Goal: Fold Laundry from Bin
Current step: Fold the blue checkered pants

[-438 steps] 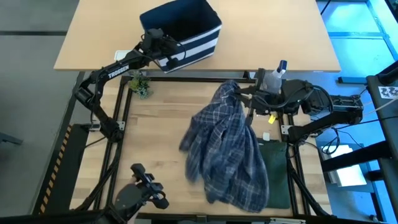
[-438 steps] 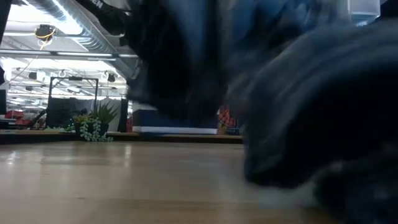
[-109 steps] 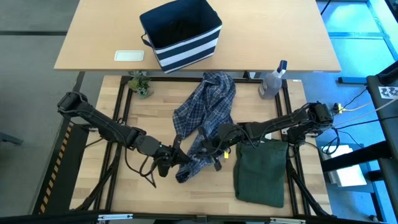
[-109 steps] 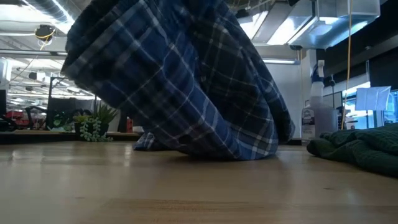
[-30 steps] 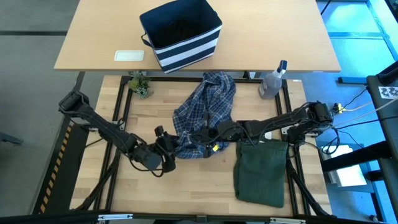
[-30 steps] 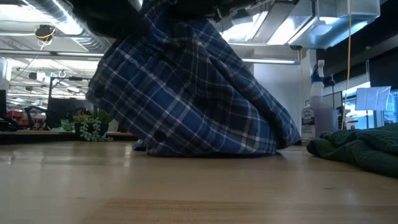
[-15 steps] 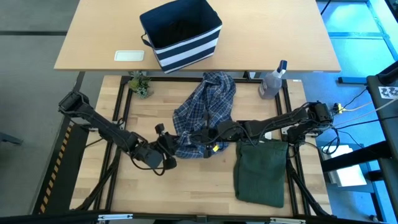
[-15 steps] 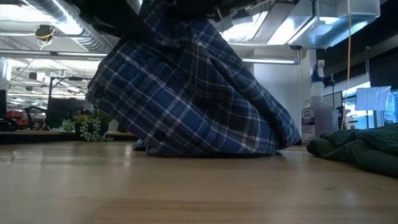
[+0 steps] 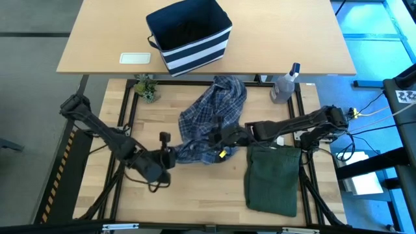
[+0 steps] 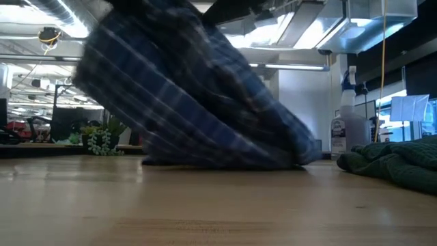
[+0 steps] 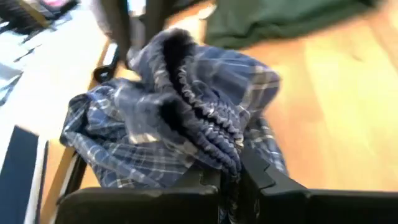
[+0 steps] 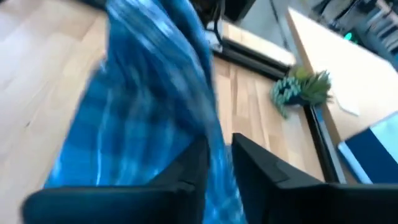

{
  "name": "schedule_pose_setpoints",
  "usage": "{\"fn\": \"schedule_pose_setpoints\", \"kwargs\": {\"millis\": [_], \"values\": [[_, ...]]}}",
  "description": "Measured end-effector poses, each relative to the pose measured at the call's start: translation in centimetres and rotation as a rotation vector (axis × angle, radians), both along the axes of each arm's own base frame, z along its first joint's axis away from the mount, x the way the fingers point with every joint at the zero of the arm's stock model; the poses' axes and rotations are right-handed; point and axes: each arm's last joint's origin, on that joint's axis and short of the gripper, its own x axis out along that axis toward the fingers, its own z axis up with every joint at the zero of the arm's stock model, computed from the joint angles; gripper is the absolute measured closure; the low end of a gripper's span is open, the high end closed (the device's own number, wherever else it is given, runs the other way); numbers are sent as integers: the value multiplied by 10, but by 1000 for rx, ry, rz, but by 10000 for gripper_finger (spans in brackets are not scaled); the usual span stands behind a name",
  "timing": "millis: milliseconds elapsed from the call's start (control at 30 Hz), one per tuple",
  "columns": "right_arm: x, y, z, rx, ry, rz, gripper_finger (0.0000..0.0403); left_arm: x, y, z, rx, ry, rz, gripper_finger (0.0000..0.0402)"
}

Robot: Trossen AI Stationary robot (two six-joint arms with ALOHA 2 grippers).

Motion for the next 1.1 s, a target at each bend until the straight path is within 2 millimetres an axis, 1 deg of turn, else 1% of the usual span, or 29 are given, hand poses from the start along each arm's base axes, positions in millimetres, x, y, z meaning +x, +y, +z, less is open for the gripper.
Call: {"fn": "schedule_pose_setpoints", "kwargs": {"millis": [67,200,333,467,600,667,733,833,933,1033,1100], "values": [[-2,2,9,1,36,-4,308,-8,-5,10,17,85,-68,395],[-5,6,27,-12,77,-2,284,-25,-10,20,100,242,-195,395],[-7,4,31,-32,101,-24,280,-41,-7,28,255,370,-252,395],[-9,-3,32,-39,110,-52,280,-48,-9,36,350,396,-297,395],[-8,-14,30,-41,130,-86,279,-46,-20,37,369,381,-376,395],[-8,-21,29,-37,139,-106,279,-43,-28,32,312,398,-418,395],[-8,-27,29,-36,151,-124,279,-38,-38,22,253,438,-450,395],[-8,-34,28,-34,155,-144,279,-34,-53,2,220,541,-459,395],[-7,-41,28,-24,161,-152,279,-30,-66,-22,194,680,-449,395],[-7,-43,27,-19,167,-150,279,-28,-77,-46,184,802,-421,395],[-8,-45,27,-20,171,-152,279,-28,-82,-56,182,847,-409,395]]}}
